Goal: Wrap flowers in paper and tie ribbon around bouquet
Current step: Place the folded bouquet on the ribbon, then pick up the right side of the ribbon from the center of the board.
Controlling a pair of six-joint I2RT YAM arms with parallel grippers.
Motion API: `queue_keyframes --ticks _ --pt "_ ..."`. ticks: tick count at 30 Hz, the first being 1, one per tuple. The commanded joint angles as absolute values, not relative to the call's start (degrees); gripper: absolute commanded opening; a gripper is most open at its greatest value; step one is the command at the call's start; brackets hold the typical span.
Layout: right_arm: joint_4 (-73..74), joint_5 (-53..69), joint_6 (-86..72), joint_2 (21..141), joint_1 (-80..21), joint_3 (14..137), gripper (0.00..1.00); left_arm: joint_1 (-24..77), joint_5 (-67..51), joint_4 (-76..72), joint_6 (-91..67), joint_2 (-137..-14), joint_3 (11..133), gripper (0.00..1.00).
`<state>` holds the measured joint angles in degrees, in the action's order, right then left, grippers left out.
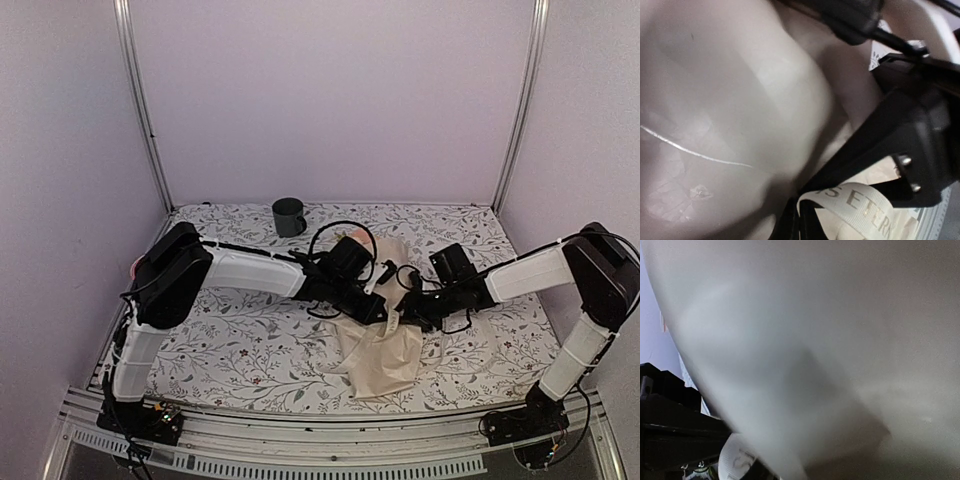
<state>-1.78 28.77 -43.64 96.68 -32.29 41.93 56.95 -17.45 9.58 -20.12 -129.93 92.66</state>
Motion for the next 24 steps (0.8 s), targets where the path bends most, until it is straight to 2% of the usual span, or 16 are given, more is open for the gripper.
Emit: queue_keyframes --ticks 1,4,10,11,13,16,21,24 --pt "1.06 25.22 -43.18 90.01 -33.35 44.56 0.40 57.15 -17.05 11.23 -21.51 -134.36 91.27 0.00" --pt "4.69 21.47 -42.91 87.54 -33.00 44.93 0.55 57.13 -16.60 10.84 -21.71 -135.11 91.04 0.00" --pt "17.08 10.57 -41.59 81.98 -28.62 46.44 0.71 57.13 -15.86 11.32 -21.38 -135.49 91.31 0.00" --pt "20.58 5.64 -41.14 80.03 -27.97 46.62 0.78 57.08 -15.83 11.29 -21.36 -135.32 91.32 0.00" --pt "28.61 -5.37 -41.03 75.96 -27.23 46.44 0.99 57.12 -15.55 11.35 -21.21 -135.10 91.32 0.00" --pt "35.07 -13.14 -42.51 71.31 -24.66 44.22 0.99 57.24 -14.93 11.65 -20.72 -134.55 91.19 0.00" --pt "35.89 -7.08 -43.64 68.76 -15.12 37.60 0.99 57.32 -14.28 11.68 -20.00 -133.15 90.47 0.00" --pt "37.41 -5.58 -47.07 69.70 -12.70 35.07 0.99 57.45 -14.08 12.29 -19.46 -132.49 90.43 0.00"
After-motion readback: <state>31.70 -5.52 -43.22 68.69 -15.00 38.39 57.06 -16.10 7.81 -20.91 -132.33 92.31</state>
